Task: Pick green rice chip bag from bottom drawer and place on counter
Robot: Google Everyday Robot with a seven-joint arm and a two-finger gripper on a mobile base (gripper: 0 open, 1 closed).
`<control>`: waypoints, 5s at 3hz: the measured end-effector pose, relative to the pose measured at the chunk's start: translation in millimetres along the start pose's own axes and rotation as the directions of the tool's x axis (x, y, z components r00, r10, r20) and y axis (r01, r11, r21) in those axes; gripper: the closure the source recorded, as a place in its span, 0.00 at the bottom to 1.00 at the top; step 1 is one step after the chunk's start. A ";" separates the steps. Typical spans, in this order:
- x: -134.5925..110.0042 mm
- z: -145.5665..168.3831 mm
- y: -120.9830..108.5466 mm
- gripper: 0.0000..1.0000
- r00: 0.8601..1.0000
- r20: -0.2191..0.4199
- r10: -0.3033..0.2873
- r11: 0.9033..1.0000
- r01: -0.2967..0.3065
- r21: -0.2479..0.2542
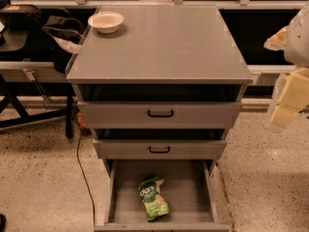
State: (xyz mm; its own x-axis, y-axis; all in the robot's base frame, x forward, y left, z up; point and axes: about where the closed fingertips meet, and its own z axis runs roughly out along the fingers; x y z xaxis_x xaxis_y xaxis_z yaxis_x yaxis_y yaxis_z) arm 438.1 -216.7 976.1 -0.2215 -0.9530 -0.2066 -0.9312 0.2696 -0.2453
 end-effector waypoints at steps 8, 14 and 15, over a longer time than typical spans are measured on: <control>-38.1 57.9 0.8 0.00 0.951 0.235 0.202 0.976 -0.216 0.037; -56.9 210.9 13.5 0.00 0.955 0.169 0.242 0.969 -0.247 0.009; -58.2 238.8 16.7 0.00 0.964 0.129 0.234 0.972 -0.233 -0.028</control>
Offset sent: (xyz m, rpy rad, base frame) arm -0.0017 -0.0014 0.0014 0.1011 -0.0014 0.0204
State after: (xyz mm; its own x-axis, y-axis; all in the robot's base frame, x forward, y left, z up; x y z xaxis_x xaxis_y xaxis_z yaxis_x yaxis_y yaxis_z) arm 504.6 -123.7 757.8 -0.3941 -0.8372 -0.3792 -0.8618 0.4800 -0.1640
